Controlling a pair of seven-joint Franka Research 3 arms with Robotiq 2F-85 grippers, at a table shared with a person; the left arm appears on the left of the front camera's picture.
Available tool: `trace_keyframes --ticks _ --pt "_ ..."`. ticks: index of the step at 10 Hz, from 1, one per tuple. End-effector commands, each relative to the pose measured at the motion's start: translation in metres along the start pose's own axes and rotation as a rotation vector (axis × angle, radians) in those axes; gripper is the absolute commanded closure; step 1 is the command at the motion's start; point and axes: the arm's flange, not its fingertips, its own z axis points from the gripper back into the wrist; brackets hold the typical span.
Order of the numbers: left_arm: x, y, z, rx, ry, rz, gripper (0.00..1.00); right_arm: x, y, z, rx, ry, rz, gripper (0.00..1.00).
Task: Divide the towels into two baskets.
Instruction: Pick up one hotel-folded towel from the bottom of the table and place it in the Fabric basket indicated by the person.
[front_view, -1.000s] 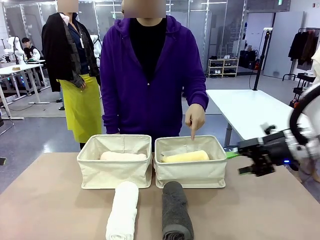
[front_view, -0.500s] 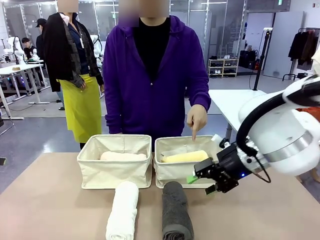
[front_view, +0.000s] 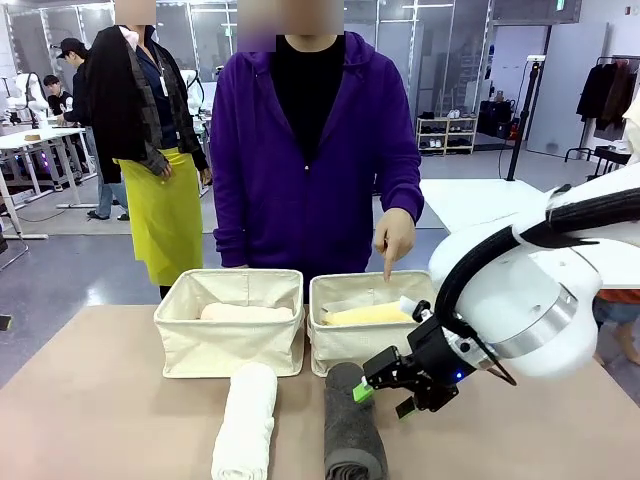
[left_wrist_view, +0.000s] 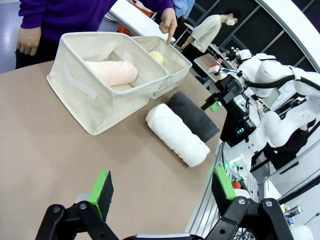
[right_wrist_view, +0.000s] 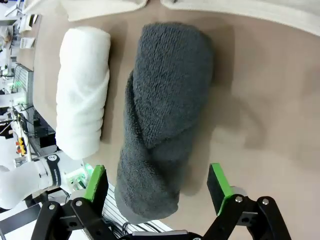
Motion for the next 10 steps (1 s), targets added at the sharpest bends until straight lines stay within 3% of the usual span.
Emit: trace_keyframes --ticks 1,10 --pt "0.0 -0.002 0.002 0.0 -0.006 -0.003 0.0 -0.001 0.013 -0.013 -0.034 0.012 -0.011 0.0" --pt "0.0 -0.002 0.002 0.0 -0.006 -0.003 0.0 0.019 0.036 -0.065 -0.141 0.02 0.021 0.0"
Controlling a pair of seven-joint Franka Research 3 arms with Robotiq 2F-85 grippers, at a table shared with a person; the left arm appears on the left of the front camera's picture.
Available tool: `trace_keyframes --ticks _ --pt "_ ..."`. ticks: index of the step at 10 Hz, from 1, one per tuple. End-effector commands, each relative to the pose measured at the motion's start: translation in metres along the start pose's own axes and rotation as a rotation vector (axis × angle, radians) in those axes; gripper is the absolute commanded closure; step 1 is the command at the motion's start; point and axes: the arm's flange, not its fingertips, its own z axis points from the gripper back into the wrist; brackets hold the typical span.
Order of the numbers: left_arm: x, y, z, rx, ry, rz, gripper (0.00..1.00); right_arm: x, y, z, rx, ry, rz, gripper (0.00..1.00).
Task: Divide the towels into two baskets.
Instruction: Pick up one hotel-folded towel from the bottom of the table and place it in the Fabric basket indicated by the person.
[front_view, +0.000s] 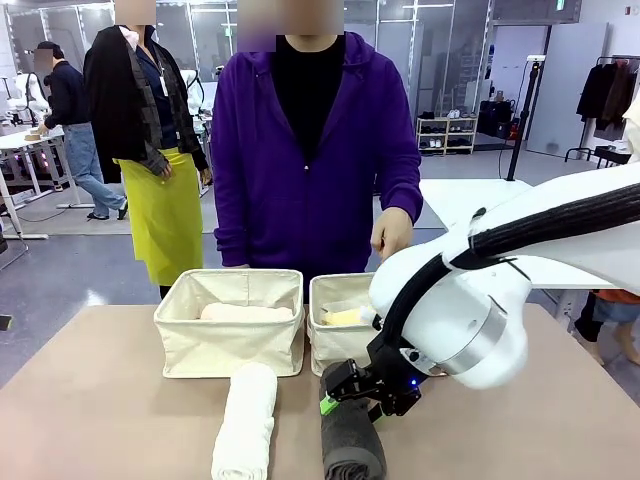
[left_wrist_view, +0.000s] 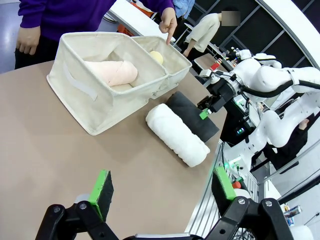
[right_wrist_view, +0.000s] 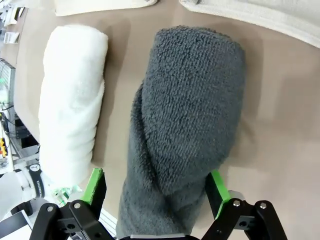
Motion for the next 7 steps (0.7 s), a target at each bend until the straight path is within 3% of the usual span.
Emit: trace_keyframes --ticks 1,2,4,7 --pt "0.0004 -0.002 0.0018 0.0 -0.006 -0.003 0.0 0.0043 0.0102 -0.0152 -0.072 -0.001 -0.018 0.0" --pt "0.0004 -0.002 0.0018 0.0 -0.006 -0.003 0.0 0.0042 0.0096 -0.0185 -0.086 -0.001 -0.01 0.0" --pt "0.0004 -0.002 0.0018 0.0 -0.006 -0.003 0.0 0.0029 0.0083 -0.0209 -0.104 0.0 0.008 0.15" --pt "0.0004 -0.002 0.0018 0.0 -0.006 -0.003 0.0 0.0019 0.0083 -0.0192 -0.108 0.003 0.014 0.48"
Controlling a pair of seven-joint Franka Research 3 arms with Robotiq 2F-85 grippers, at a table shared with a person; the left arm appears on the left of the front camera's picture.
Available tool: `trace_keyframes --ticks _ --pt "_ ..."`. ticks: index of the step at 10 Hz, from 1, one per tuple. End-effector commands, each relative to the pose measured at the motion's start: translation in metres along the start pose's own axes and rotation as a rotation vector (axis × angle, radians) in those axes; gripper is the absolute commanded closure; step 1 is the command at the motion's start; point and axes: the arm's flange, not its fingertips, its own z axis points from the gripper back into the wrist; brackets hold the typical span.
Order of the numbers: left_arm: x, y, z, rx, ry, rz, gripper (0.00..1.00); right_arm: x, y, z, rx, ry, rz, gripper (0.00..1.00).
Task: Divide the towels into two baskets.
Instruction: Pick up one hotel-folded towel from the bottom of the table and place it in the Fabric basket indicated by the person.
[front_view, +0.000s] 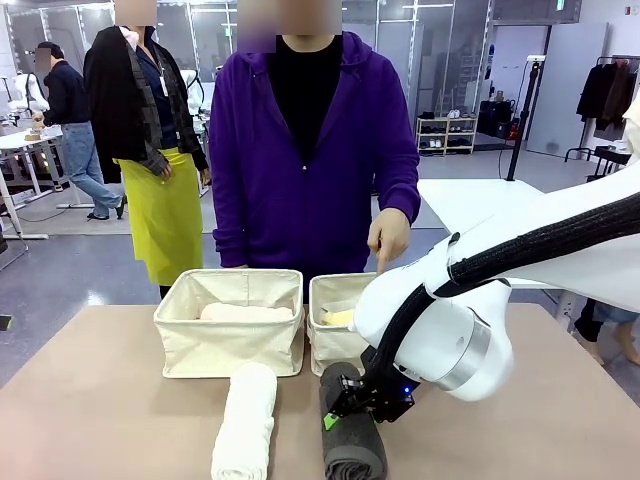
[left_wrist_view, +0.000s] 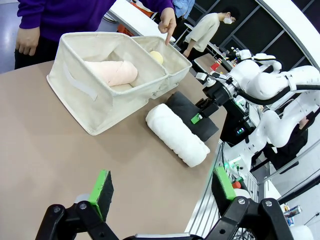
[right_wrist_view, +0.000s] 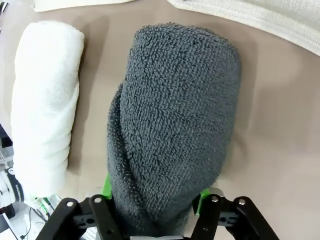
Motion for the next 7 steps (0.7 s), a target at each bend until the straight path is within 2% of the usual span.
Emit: trace_keyframes --ticks 1,2,4,5,6,7 --pt "0.0 -0.002 0.002 0.0 -0.006 -0.003 0.0 0.0 0.009 -0.002 -0.027 -0.005 -0.025 0.55" --pt "0.0 -0.002 0.002 0.0 -0.006 -0.003 0.0 -0.001 0.01 -0.001 -0.025 -0.002 -0.022 0.68" --pt "0.0 -0.002 0.002 0.0 -0.006 -0.003 0.0 -0.006 0.014 0.024 -0.019 0.007 0.016 0.68" --pt "0.0 -0.002 0.002 0.0 -0.006 -0.003 0.0 -0.012 0.018 0.043 -0.03 0.021 0.079 0.68" --pt "0.0 -0.002 0.002 0.0 -0.006 -0.003 0.0 -0.019 0.022 0.064 -0.036 0.048 0.176 0.68" --pt "0.0 -0.002 0.002 0.0 -0.006 -0.003 0.0 -0.023 0.03 0.085 -0.069 0.033 0.297 0.68"
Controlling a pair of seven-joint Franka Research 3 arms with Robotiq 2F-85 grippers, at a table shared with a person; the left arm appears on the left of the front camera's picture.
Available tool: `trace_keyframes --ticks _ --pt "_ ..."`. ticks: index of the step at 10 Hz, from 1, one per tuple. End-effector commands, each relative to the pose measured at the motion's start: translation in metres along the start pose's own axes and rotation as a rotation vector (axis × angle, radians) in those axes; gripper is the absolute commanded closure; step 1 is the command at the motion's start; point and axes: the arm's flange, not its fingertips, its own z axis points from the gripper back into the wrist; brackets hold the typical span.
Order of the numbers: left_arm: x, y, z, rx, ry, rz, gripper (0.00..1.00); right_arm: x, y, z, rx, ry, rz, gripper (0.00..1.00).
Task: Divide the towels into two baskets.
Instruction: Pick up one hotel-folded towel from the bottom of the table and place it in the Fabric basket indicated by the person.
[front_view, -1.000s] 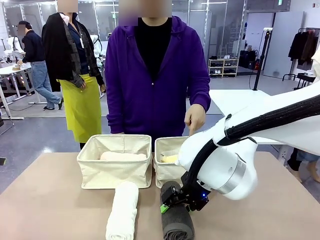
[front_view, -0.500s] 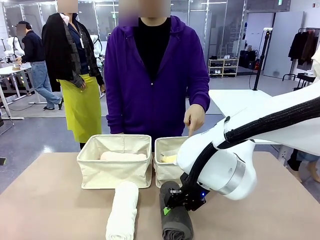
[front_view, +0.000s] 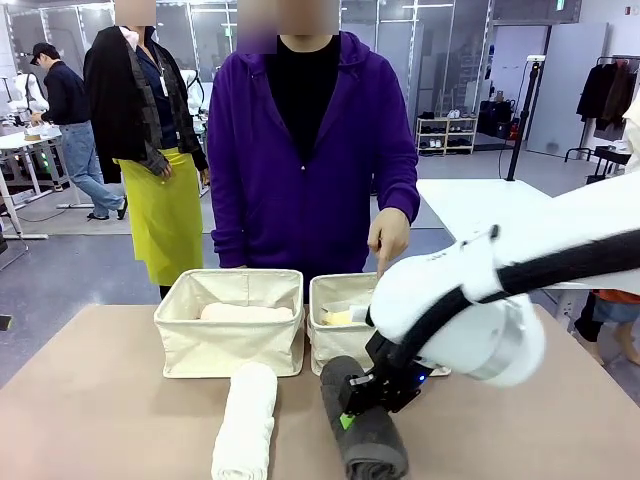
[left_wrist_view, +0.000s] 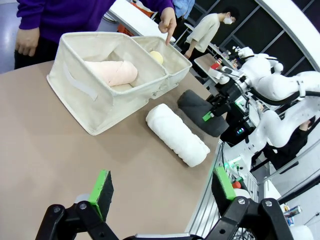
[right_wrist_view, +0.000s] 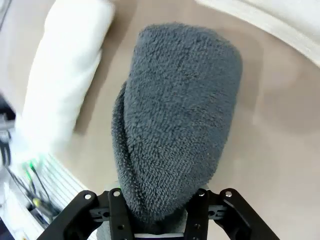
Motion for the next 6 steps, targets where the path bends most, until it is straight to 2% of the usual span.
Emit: trace_keyframes --ticks 1,2,3,5,6 --pt "0.0 -0.002 0.002 0.0 -0.006 -0.003 0.0 -0.009 0.019 0.055 -0.078 0.026 0.276 0.68" --pt "0.0 -0.002 0.002 0.0 -0.006 -0.003 0.0 -0.011 0.025 0.069 -0.106 0.091 0.417 0.68" --pt "0.0 -0.002 0.002 0.0 -0.006 -0.003 0.0 -0.012 0.03 0.079 -0.135 0.115 0.492 0.68" --pt "0.0 -0.002 0.002 0.0 -0.006 -0.003 0.0 -0.021 0.033 0.088 -0.211 0.178 0.613 0.68" --pt "0.0 -0.002 0.002 0.0 -0.006 -0.003 0.0 -0.026 0.031 0.089 -0.212 0.187 0.622 0.68"
